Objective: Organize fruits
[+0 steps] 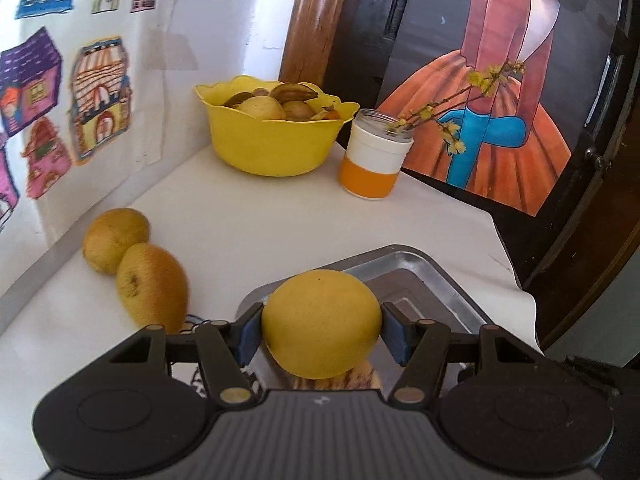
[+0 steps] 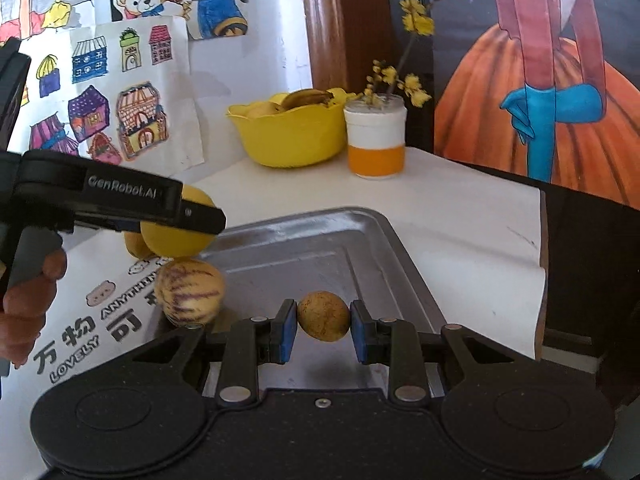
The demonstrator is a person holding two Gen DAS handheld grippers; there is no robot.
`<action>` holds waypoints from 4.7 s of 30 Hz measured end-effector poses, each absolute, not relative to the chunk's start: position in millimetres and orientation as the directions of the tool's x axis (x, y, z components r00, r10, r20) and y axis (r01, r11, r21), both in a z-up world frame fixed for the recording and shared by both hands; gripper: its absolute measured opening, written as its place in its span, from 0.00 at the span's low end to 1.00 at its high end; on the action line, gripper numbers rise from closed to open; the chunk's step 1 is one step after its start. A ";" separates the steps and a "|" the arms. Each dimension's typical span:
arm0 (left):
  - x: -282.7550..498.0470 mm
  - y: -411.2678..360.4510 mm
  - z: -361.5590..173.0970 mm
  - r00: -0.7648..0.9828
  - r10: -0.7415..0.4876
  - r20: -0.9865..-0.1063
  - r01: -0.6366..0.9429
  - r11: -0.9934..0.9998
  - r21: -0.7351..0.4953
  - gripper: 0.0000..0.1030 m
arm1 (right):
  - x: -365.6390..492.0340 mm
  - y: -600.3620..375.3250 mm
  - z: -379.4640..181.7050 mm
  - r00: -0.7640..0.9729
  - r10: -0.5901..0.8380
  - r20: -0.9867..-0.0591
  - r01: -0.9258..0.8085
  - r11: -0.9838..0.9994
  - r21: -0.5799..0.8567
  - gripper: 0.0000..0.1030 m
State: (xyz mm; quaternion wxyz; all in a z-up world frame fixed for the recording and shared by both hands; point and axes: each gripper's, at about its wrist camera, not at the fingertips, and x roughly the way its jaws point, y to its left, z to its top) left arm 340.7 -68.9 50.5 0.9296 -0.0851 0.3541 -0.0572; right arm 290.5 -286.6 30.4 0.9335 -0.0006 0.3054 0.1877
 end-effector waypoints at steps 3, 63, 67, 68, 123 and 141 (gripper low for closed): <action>345.6 -73.8 48.0 0.743 -0.151 -0.652 0.040 0.983 -0.181 0.64 | 290.8 -289.3 25.9 0.740 0.351 -0.574 -0.350 0.929 0.118 0.30; 118.7 -0.1 127.9 0.784 -0.121 -0.609 0.130 0.991 -0.030 1.00 | 74.9 -251.1 141.7 0.601 0.360 -0.713 -0.465 0.884 0.054 0.99; 99.3 20.1 123.9 0.741 -0.104 -0.663 0.117 0.993 -0.026 1.00 | 68.0 -230.9 144.9 0.544 0.364 -0.756 -0.502 0.863 0.055 0.99; 96.1 25.4 123.7 0.735 -0.094 -0.672 0.108 0.994 -0.021 1.00 | 67.5 -225.6 146.7 0.532 0.370 -0.762 -0.513 0.856 0.057 0.99; 363.0 78.5 5.2 0.775 -0.207 -0.598 0.018 0.952 -0.305 0.83 | 507.3 -32.0 41.1 0.187 0.620 -0.762 -0.626 0.673 0.394 0.77; 359.1 48.7 -8.4 0.805 -0.186 -0.563 0.047 0.966 -0.253 0.63 | 522.9 -9.9 15.4 0.125 0.635 -0.762 -0.659 0.627 0.415 0.68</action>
